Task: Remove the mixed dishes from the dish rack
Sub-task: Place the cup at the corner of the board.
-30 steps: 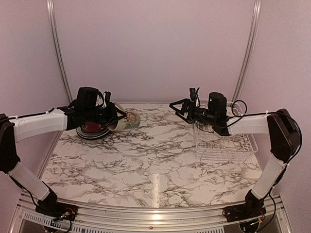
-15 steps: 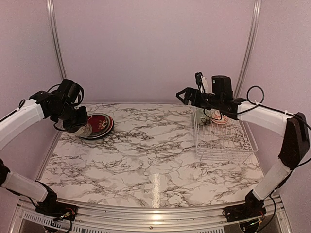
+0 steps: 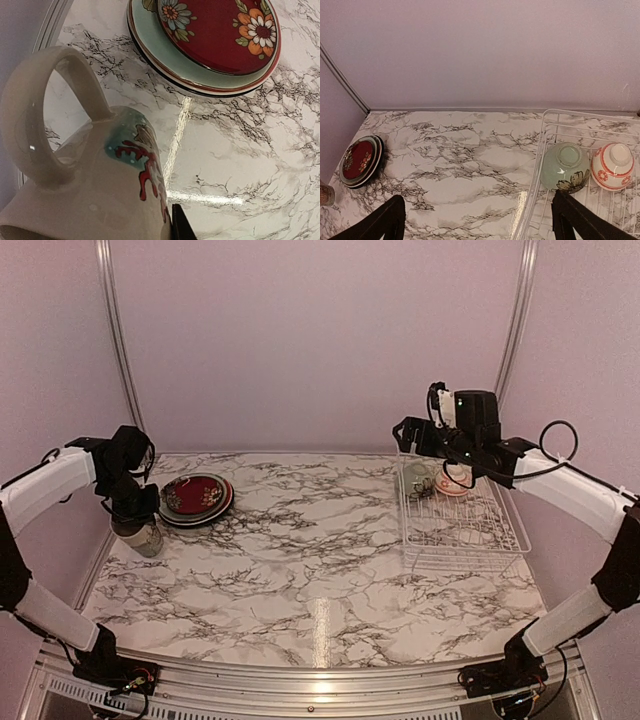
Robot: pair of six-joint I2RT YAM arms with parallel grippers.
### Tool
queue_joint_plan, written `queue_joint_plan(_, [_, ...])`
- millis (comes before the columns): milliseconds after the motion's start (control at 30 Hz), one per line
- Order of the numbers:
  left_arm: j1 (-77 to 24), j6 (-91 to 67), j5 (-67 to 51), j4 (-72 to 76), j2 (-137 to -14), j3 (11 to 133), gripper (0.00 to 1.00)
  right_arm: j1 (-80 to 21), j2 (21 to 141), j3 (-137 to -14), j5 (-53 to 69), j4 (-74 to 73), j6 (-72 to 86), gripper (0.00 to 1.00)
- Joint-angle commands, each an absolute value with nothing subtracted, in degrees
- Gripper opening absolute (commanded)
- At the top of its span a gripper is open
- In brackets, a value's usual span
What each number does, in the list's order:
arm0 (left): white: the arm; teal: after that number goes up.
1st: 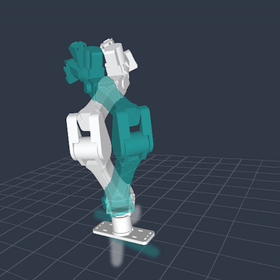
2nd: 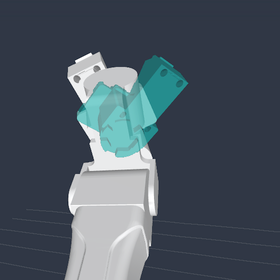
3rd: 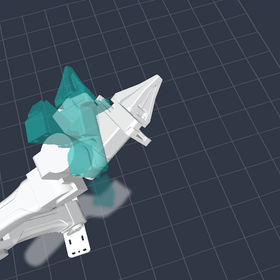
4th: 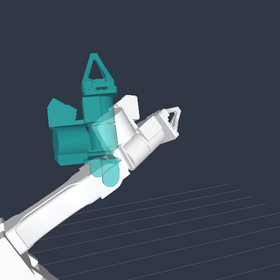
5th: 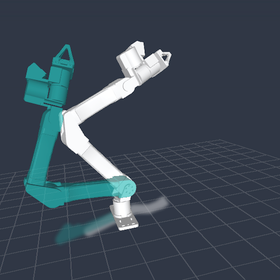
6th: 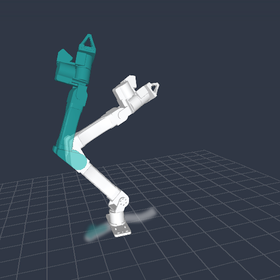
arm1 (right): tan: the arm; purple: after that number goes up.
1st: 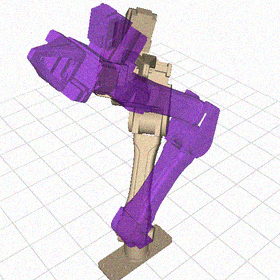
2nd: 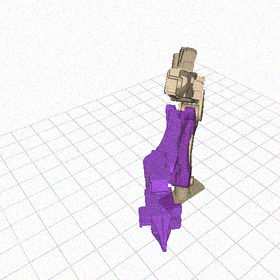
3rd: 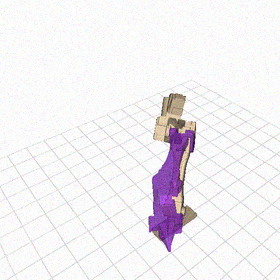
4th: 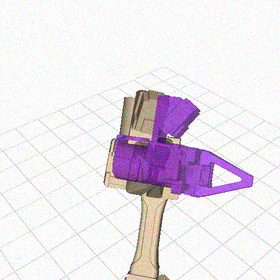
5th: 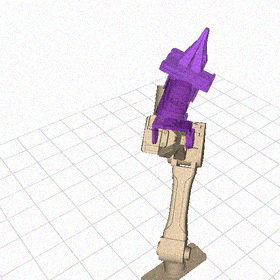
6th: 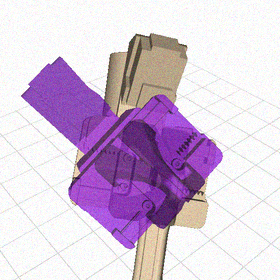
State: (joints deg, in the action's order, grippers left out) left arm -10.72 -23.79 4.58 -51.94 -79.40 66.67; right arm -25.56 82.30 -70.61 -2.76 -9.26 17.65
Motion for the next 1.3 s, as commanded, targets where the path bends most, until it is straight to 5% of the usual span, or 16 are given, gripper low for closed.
queue_joint_plan(0, [-8.1,-20.1,2.4,-48.8,-82.5,66.6,0.00,-25.8,78.4,-68.0,-5.1,-6.6,18.4,0.99])
queue_joint_plan(667, [-6.9,-18.7,5.3,-48.4,-86.6,66.4,0.00,-24.7,72.2,-58.3,3.2,4.7,9.2,0.99])
queue_joint_plan(1267, [-6.9,-17.6,8.2,-47.5,-83.2,69.8,0.51,-24.7,75.6,-64.0,0.9,-2.4,8.1,0.99])
